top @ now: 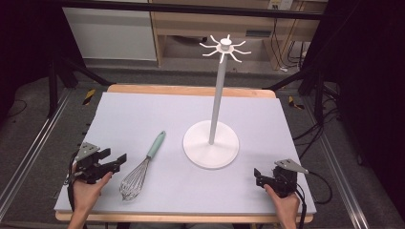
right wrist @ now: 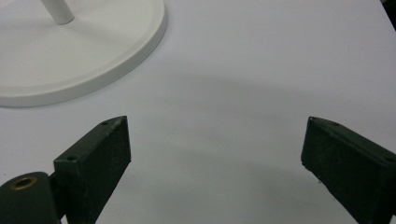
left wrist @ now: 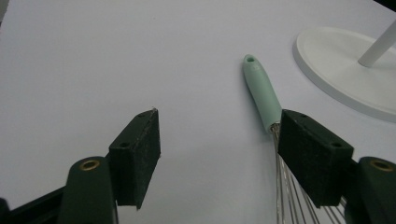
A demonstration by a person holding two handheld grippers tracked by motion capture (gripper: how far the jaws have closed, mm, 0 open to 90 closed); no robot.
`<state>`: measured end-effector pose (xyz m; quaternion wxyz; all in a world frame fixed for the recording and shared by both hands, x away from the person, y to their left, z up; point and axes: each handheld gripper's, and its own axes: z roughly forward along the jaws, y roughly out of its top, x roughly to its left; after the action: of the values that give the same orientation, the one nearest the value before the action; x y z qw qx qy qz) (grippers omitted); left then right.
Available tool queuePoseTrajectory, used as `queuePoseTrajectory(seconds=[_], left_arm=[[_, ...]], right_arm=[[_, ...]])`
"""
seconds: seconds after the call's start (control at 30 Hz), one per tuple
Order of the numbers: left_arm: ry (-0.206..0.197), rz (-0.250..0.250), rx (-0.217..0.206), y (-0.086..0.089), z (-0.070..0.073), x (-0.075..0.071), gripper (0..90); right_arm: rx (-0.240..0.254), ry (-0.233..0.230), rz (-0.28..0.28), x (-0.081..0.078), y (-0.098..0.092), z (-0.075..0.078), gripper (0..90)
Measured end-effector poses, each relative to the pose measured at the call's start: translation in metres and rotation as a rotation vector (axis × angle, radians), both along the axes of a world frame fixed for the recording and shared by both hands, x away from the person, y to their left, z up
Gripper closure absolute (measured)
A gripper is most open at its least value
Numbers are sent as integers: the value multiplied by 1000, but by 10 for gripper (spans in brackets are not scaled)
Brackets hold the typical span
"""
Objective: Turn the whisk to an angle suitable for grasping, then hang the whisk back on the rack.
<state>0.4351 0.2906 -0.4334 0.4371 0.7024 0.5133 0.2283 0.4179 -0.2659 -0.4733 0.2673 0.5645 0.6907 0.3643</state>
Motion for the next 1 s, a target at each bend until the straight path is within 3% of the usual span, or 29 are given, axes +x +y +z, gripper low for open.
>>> queuePoseTrajectory(seconds=[0.43,0.7,1.0], left_arm=[[-8,-75,10,-22,14,2,293],[-31,-88,11,-26,23,3,299],[-12,-100,14,-29,26,10,297]], right_arm=[[6,-11,6,-3,0,1,86],[2,-10,15,-1,1,0,84],[-8,-12,17,-1,2,0,84]])
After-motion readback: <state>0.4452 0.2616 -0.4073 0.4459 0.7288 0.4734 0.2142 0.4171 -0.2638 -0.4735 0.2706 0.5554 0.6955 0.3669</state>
